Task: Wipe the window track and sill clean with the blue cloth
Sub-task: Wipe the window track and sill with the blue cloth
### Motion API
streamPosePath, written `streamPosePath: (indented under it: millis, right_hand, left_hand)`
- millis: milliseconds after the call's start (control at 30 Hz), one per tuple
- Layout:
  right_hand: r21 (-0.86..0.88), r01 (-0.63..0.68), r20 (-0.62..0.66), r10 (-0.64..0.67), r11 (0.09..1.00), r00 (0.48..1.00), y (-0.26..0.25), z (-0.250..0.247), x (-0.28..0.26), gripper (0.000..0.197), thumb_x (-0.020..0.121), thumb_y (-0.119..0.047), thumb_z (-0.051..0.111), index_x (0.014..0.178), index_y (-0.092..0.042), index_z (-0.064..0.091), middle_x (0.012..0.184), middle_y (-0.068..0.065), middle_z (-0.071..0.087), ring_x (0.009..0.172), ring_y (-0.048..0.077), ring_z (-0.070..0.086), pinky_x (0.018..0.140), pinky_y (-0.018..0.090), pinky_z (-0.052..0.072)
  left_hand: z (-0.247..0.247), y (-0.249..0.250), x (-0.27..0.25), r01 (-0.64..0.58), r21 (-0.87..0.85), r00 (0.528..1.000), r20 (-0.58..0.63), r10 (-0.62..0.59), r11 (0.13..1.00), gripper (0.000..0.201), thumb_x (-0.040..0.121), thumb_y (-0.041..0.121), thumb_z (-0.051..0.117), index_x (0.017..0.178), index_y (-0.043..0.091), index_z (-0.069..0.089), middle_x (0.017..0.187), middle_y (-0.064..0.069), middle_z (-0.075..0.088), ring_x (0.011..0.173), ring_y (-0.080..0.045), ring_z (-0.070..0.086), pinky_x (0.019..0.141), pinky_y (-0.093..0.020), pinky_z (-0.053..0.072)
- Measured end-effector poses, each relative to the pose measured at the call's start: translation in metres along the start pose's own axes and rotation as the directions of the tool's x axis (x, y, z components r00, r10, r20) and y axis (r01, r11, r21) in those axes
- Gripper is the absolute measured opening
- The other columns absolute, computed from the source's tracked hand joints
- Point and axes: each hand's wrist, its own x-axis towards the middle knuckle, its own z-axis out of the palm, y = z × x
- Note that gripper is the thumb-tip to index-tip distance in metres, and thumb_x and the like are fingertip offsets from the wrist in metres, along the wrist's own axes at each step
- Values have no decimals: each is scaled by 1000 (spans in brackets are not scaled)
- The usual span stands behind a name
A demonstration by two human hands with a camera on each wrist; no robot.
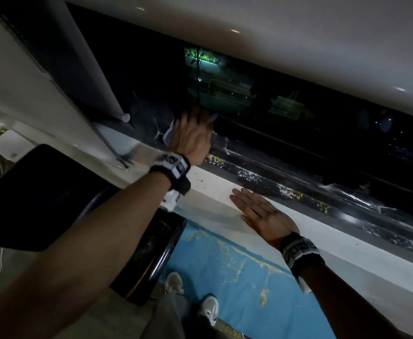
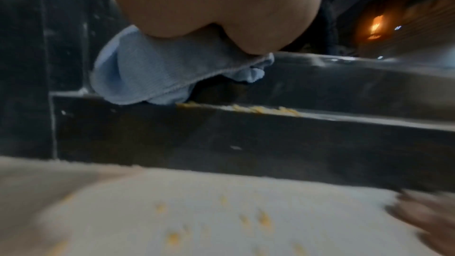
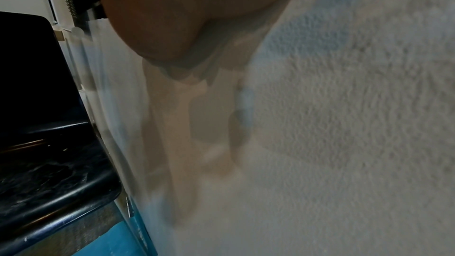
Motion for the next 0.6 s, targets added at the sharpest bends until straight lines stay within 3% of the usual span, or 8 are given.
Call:
streamPosePath:
  millis: [33,100,267,400,500,600]
  right_hand:
    - [5,-3,8,3,1000,1000,0,0,0,67,117,-26,46,172,-17,9,181,-3,5,166,15,7,132,40,27]
    - [16,-19,24,18,1000,1000,0,-1,1,67,117,-26,44,172,-18,7,181,-4,3,166,14,5,133,40,25]
    - [4,-20,33,20,1000,999,-2,-3,0,66,117,-27,42,172,-18,7,181,-5,1,166,14,4,134,39,23]
    - [11,-25,30,25,1000,999,-1,-3,-1,67,117,-27,43,172,-18,6,181,-5,1,166,14,4,132,41,26]
    - [23,-27,25,26,999,999,-2,-5,-2,67,117,-28,44,172,-19,7,181,-6,2,166,14,5,133,40,25]
    - [56,-82,14,82,995,997,-12,-4,-4,68,116,-20,46,173,-21,8,180,-6,3,167,15,5,135,40,19]
  left_hand:
    - [-2,11,-16,37,-52,999,-29,-39,998,31,106,27,39,129,16,55,122,-11,53,107,-33,48,88,-48,44]
    - [0,20,-40,-13,-87,1000,-20,11,996,25,106,29,42,123,14,55,117,-9,50,102,-29,45,86,-46,44]
    - [5,-22,7,-192,81,980,63,187,978,54,95,22,50,149,22,48,129,-11,52,117,-34,48,96,-47,43]
    - [4,21,-21,-36,-59,999,20,37,998,43,102,25,39,143,20,50,124,-10,50,109,-31,46,95,-48,43]
    - [7,26,-39,-110,-126,993,38,116,986,38,102,25,41,137,22,54,119,-5,47,104,-26,42,90,-46,45]
    - [5,3,-6,-133,-67,987,83,138,989,51,100,22,50,149,31,44,135,-6,50,120,-31,45,97,-46,44]
